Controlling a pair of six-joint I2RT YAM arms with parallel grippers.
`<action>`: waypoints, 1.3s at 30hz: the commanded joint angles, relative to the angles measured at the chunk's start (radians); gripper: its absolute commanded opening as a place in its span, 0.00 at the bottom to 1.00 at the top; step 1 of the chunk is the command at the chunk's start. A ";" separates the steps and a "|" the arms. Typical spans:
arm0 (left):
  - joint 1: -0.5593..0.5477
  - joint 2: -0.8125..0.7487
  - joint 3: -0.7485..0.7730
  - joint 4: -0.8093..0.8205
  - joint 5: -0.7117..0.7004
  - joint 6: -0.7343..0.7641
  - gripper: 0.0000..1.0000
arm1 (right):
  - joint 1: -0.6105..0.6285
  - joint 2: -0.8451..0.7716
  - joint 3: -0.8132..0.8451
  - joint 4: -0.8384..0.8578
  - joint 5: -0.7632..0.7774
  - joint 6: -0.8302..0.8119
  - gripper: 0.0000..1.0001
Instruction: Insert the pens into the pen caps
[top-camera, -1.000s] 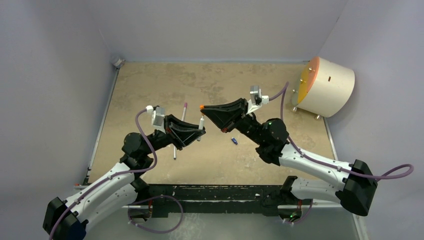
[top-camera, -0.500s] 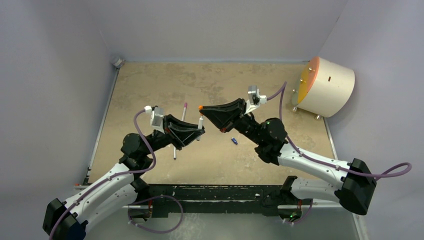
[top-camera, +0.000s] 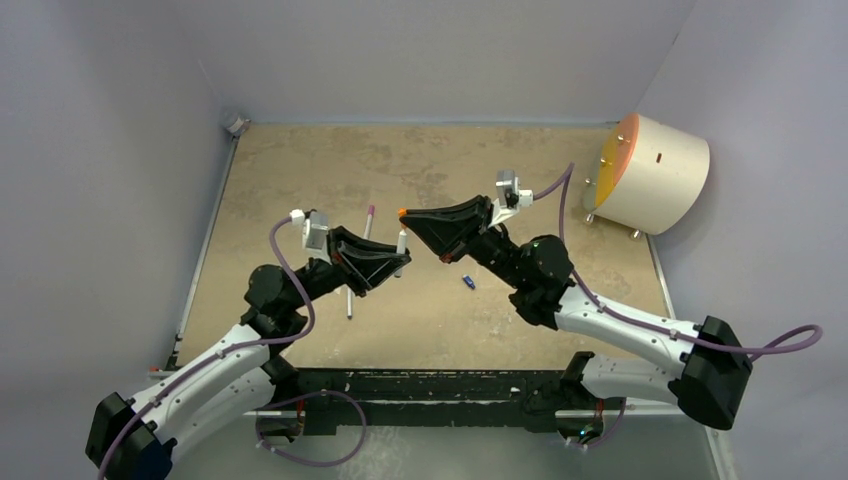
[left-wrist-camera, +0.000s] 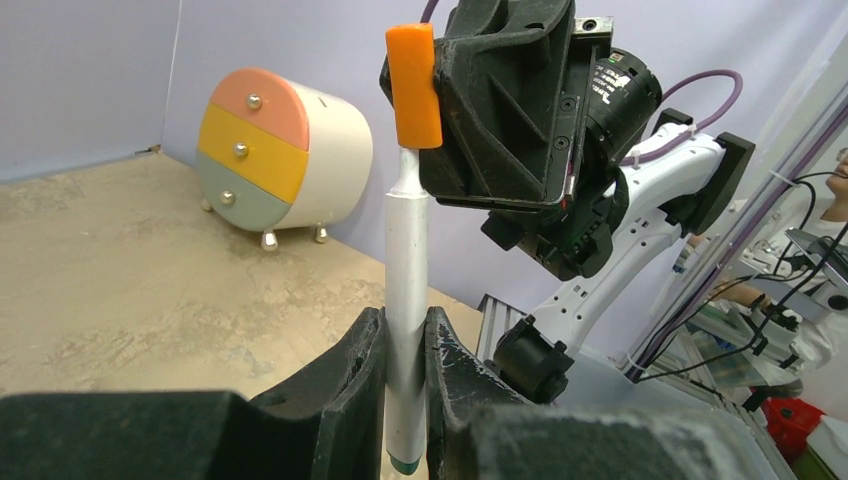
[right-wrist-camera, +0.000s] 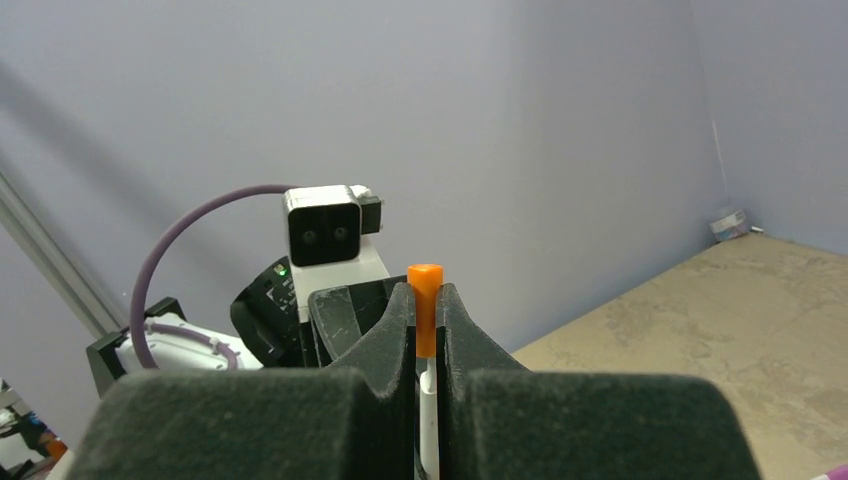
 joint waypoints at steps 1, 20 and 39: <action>-0.002 0.015 0.050 0.055 -0.050 0.023 0.00 | 0.000 0.011 0.022 0.051 0.020 -0.016 0.00; -0.002 0.004 0.055 0.021 -0.144 0.075 0.00 | 0.000 0.037 0.023 0.033 0.045 -0.039 0.03; -0.001 0.024 0.048 0.029 -0.059 0.068 0.00 | 0.001 -0.100 0.023 -0.096 0.067 -0.142 0.38</action>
